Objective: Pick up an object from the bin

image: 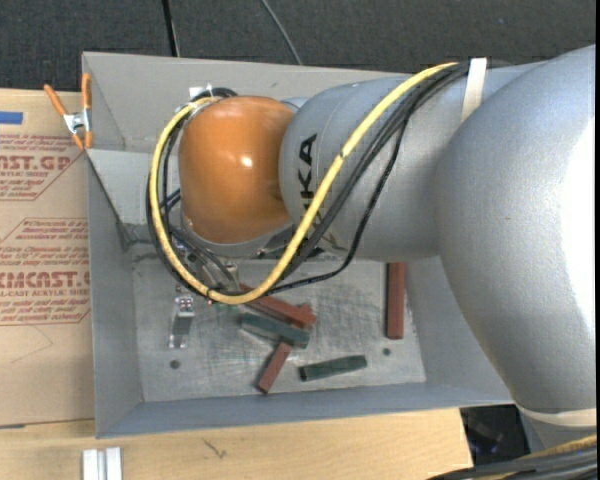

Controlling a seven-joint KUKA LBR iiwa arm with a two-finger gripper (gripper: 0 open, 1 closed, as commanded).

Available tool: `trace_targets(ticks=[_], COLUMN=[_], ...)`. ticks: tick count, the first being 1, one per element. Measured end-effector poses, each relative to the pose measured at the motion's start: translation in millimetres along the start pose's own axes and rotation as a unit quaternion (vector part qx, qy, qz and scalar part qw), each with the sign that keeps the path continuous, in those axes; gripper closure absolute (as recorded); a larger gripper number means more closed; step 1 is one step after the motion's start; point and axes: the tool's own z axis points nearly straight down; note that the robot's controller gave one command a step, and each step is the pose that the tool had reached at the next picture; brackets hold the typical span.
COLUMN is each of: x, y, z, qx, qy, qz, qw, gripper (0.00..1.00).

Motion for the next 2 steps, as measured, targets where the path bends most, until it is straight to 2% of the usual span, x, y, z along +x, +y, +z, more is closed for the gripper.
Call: trace_targets(ticks=[1, 2], x=[-39.3, -45.0], y=[-65.0, -81.0], z=[87.1, 85.1], qx=[-0.001, 0.001], qy=[-0.0023, 0.0008], qz=[0.04, 0.041], qw=[0.9992, 0.9991], gripper=[0.0, 0.0])
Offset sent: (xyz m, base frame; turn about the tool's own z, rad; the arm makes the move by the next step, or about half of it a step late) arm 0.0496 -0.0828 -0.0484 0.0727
